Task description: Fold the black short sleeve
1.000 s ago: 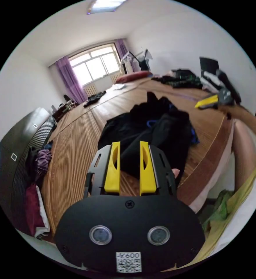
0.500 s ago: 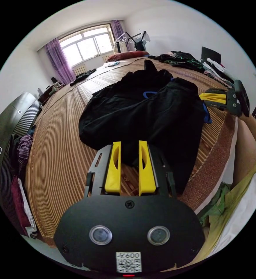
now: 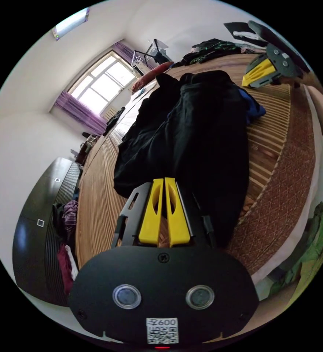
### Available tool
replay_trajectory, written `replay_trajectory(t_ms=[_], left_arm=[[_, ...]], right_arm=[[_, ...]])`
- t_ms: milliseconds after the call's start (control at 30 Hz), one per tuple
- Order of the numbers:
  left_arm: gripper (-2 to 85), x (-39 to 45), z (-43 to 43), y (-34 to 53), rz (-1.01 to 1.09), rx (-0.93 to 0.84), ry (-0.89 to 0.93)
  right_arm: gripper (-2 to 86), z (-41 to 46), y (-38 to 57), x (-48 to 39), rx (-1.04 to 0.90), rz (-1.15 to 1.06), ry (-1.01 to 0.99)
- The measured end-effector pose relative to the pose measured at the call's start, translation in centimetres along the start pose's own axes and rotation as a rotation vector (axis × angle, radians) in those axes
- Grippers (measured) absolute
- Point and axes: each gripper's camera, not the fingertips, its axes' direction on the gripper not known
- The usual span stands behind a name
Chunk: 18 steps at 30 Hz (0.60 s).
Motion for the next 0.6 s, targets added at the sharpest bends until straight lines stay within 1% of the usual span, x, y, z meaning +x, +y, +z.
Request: replay_trajectory(t_ms=[100,133,233,300,467,600], left_arm=[[1.2,-1.1,0.9,-0.4,-0.046,0.005,0.067],[1.1,-0.7,1.2,-0.6,-0.036,0.007,0.06],[0.9,1.5,1.8,-1.2,0.016,0.006,-0.036],[0.9,1.9,2.2,-1.6,0.026,0.003,-0.049],[1.2,-1.0,3.4,-2.2,-0.07,0.011,0.117],[1.1,-0.1,3.7,-2.8,-0.048,0.012,0.093]], right_arm=[[-0.9,0.0,0.1,-0.2,0.008,-0.006,0.009],[-0.9,0.0,0.1,-0.5,0.01,-0.013,0.017],[-0.9,0.2,0.0,-1.2,0.014,-0.033,0.044],[-0.9,0.3,-0.1,-1.5,0.017,-0.045,0.051],[-0.9,0.5,-0.5,0.0,0.03,-0.012,-0.035],[-0.9,0.9,-1.1,-0.2,0.032,-0.012,-0.037]])
